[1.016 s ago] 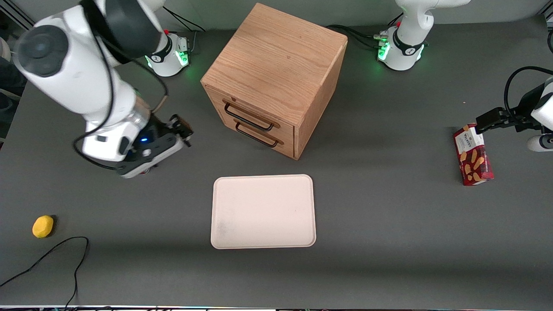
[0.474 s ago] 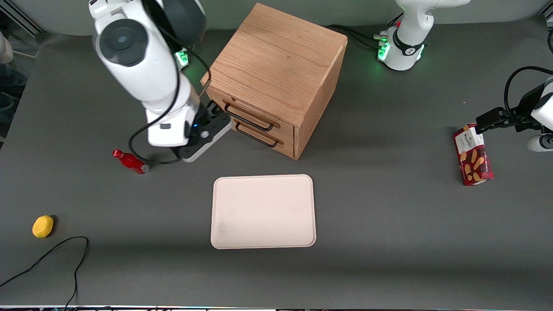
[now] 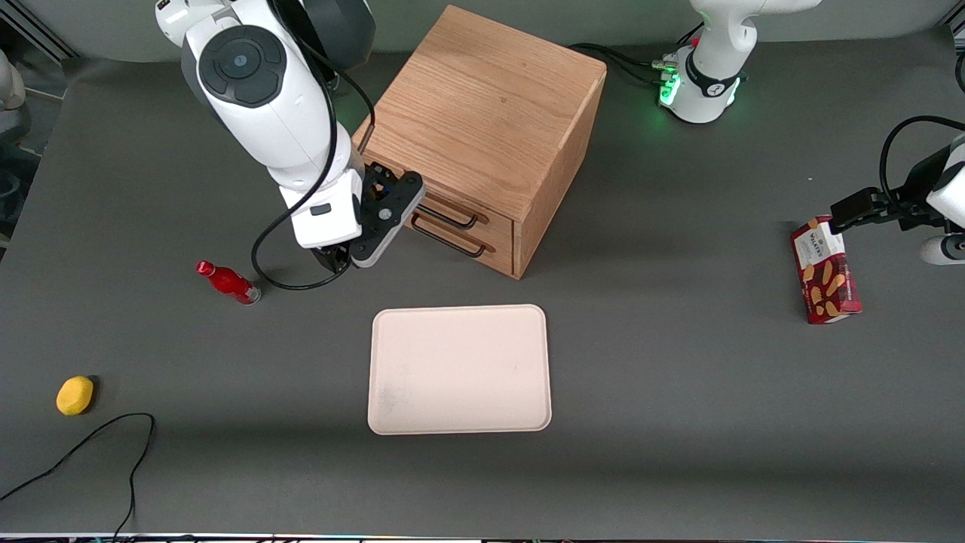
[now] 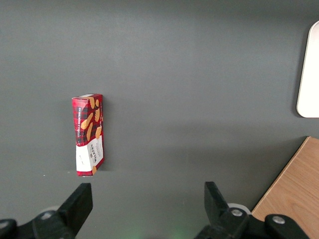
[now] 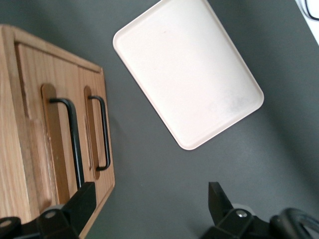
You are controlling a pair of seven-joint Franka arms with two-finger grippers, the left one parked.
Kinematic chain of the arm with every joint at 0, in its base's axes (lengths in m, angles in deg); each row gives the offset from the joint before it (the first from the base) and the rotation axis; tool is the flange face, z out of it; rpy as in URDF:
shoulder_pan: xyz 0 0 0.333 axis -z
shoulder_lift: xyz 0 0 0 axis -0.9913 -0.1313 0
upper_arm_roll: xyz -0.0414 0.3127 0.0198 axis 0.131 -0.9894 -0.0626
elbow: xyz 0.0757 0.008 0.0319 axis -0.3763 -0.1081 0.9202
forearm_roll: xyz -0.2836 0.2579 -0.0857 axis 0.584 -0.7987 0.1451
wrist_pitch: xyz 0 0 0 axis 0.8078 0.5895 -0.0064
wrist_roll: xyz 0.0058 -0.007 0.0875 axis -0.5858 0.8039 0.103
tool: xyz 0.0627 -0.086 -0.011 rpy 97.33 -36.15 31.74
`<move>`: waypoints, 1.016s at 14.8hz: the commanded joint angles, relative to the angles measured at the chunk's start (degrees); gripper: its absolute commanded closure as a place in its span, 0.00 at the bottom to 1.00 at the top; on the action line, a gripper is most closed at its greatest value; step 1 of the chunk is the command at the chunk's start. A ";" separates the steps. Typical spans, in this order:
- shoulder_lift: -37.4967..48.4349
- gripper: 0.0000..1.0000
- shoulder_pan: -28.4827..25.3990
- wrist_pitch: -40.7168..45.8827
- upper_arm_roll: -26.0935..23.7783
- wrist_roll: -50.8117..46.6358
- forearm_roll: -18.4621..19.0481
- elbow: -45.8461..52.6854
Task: Open upper drawer
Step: 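Move the right gripper toward the upper drawer's black handle, then lower the right gripper and hook the upper drawer's black handle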
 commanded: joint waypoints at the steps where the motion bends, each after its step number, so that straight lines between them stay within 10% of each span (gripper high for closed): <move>1: 0.05 0.00 -0.76 0.65 0.73 2.41 0.17 -0.30; 15: 1.72 0.00 -3.22 0.39 1.52 -8.14 -3.35 -4.78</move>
